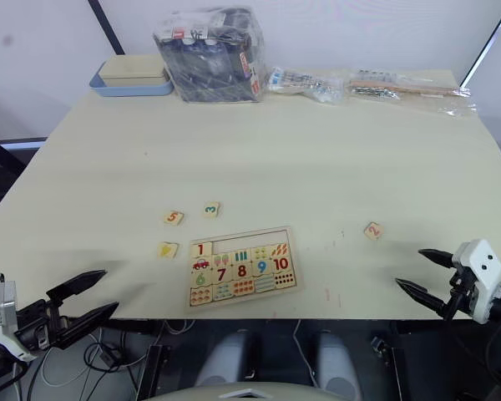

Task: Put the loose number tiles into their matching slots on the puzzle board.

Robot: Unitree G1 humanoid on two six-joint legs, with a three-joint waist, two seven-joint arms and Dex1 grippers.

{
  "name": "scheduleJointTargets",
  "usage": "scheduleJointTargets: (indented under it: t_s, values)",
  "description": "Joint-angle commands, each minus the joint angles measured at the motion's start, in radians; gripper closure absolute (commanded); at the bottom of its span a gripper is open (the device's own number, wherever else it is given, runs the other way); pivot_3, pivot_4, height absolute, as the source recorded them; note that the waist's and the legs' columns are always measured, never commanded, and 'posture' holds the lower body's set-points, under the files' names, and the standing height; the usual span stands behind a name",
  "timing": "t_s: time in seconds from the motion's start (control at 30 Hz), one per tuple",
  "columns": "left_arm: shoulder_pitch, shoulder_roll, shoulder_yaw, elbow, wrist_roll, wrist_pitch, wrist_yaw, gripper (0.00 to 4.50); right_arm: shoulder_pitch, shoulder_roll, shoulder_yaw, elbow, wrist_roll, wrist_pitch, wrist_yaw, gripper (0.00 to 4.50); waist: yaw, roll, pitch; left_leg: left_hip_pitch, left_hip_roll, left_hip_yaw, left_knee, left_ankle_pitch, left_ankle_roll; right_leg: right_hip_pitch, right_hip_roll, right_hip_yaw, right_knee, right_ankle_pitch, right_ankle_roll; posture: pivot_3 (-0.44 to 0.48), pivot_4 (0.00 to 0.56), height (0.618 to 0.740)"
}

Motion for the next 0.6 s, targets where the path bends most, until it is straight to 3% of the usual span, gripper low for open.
scheduleJointTargets:
  t_s: [0.03,0.37,0.6]
  values:
    - [0.003,0.013,0.004,-0.004,-0.010,-0.010,-0.027,0.00,-0.037,-0.021,0.008,-0.032,0.006,0.022,-0.028,0.02,0.000,0.000,0.000,0.000,0.000,0.000,0.000,0.000,0.000,0.000,0.000,0.000,0.000,0.000,0.000,0.000,0.150,0.740]
    - [-0.018,0.048,-0.018,-0.135,-0.054,0.047,-0.060,0.00,-0.257,-0.018,0.186,-0.041,-0.008,0.224,-0.158,0.02,0.000,0.000,0.000,0.000,0.000,-0.001,0.000,0.000,0.000,0.000,0.000,0.000,0.001,0.001,-0.002,0.000,0.150,0.740]
    - [-0.031,0.066,-0.006,-0.157,-0.083,0.057,-0.107,0.00,-0.415,-0.003,0.304,0.081,-0.074,0.241,-0.206,0.02,-0.001,0.000,0.000,0.001,-0.001,0.000,0.000,0.000,0.000,0.000,0.001,0.001,0.001,0.001,-0.002,0.000,0.150,0.740]
